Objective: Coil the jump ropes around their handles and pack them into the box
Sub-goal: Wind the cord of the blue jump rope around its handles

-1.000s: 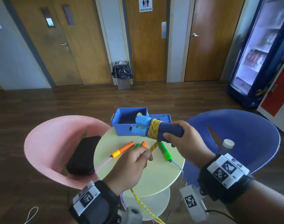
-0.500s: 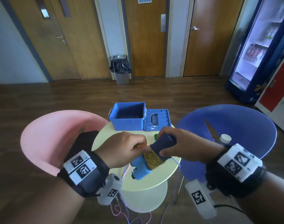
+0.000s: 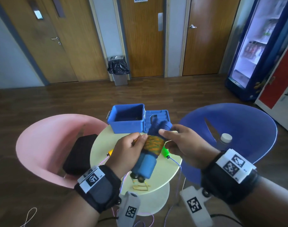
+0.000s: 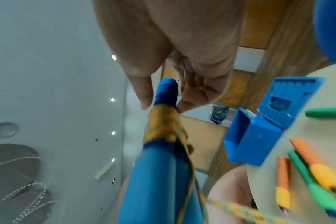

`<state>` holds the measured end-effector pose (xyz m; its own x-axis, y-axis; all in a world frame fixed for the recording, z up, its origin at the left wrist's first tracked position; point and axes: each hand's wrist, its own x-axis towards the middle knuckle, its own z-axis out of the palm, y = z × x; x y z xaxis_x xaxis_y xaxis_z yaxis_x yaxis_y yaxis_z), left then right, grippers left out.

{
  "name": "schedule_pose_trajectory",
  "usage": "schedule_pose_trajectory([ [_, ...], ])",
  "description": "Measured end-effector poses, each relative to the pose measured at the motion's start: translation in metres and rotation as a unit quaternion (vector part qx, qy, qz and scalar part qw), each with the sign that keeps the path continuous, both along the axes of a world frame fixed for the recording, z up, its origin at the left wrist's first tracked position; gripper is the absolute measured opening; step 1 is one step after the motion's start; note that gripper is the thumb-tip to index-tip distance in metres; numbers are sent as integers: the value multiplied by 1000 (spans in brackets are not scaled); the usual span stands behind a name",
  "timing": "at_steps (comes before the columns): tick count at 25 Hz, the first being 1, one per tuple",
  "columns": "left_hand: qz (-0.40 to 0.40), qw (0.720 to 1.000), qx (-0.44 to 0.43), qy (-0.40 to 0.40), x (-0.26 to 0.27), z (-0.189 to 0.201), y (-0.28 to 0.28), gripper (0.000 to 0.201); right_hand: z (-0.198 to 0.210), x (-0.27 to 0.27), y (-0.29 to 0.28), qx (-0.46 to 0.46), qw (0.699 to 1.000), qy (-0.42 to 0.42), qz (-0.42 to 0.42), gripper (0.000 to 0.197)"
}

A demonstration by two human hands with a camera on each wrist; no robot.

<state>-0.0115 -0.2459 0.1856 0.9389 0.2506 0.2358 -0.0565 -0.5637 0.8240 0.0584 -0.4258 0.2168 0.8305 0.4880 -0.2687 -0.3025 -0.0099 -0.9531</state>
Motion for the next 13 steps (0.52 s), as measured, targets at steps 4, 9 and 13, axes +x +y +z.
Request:
schedule_pose_trajectory([
  [4,83,996,3,-19,8,-1,-15,49,-18,-26,18,27,996,77,29,31],
  [9,55,998,-23,-20,2,0,-17,50,-26,-25,17,44,995,80,-27,24],
  [13,46,988,-147,5,-2,13,-20,47,-25,-24,16,44,997,56,-29,44],
])
